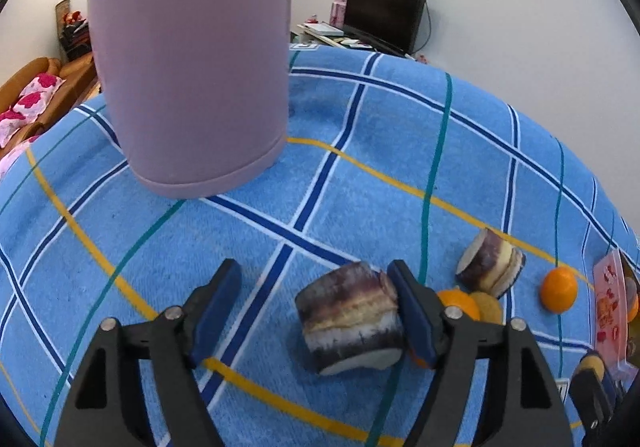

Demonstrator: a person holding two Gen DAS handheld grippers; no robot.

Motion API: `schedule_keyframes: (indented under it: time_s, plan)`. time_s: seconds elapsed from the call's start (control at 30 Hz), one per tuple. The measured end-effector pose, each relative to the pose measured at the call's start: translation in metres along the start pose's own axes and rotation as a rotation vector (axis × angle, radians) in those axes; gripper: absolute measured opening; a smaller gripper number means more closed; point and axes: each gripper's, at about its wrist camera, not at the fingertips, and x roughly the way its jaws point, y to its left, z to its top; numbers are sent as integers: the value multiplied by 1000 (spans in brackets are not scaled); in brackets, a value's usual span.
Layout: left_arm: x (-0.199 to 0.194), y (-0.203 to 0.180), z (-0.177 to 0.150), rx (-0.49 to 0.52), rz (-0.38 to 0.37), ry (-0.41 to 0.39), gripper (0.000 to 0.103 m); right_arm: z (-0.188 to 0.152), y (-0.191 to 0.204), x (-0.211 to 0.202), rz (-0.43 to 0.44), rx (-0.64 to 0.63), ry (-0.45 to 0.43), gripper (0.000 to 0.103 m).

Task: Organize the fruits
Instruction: 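Grasp the striped dark root slice with the left gripper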

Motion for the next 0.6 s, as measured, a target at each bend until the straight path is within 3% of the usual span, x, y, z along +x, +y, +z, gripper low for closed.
schedule_keyframes:
  time_s: [0.03,0.1,0.33,0.6]
  plan:
    - [-3,1,-2,15,-9,-1,58,0,0,0,1,1,2,28]
    - [-9,-2,-8,69,4,3,43,-1,0,1,1,-1,3,28]
    - [-12,2,-7,70,31,-2,47,-1,1,1,1,-9,3,28]
    - [-13,4,-6,60,-17,-8,43,-1,2,-3,-12,-11,-22,28]
